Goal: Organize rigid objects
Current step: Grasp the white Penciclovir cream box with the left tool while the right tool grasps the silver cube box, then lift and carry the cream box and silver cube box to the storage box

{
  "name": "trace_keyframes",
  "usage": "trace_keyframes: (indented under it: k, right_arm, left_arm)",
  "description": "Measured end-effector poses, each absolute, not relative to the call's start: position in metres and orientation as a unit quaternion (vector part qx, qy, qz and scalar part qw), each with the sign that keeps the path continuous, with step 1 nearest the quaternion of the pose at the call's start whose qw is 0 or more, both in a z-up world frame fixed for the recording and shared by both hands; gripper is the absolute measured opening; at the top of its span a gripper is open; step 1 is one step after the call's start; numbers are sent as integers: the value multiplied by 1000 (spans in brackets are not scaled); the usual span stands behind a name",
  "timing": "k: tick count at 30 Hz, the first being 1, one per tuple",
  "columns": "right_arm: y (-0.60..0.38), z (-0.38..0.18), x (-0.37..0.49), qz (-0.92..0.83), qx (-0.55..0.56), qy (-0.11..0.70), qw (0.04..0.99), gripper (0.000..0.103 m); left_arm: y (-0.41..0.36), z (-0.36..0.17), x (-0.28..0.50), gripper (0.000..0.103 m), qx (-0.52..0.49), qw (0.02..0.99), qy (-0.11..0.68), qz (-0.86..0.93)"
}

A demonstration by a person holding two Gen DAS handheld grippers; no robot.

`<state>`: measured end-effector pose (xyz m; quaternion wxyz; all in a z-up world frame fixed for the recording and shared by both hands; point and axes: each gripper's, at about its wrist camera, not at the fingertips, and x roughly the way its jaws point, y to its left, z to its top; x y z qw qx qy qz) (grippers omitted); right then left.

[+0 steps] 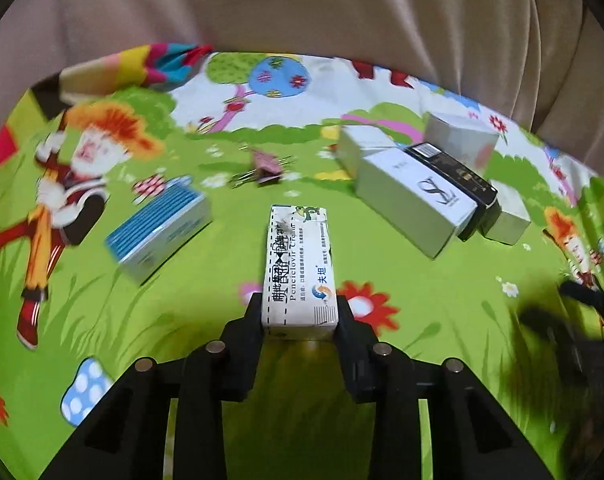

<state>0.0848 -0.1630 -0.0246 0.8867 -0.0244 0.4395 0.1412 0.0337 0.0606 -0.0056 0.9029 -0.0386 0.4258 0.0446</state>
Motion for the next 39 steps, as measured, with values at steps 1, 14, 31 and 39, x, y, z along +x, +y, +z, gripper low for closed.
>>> trace_keyframes:
  k: [1,14,31,39]
  right_arm:
    - [-159,-25,96,141,-32,441,886,96]
    - [-141,-24,150,229,-98,422,872,62]
    - [-165,-23,59,200,-82,418,882,62]
    - [-167,-23,55,181,-73,421,886,62]
  left_arm:
    - [67,-5,32,35,-52,903,424,40]
    - [59,-10,39,90,-29,894,443,68]
    - [34,-7,33,34,34,902,427,50]
    - [24,-5,-17,34,-1,901,432,31]
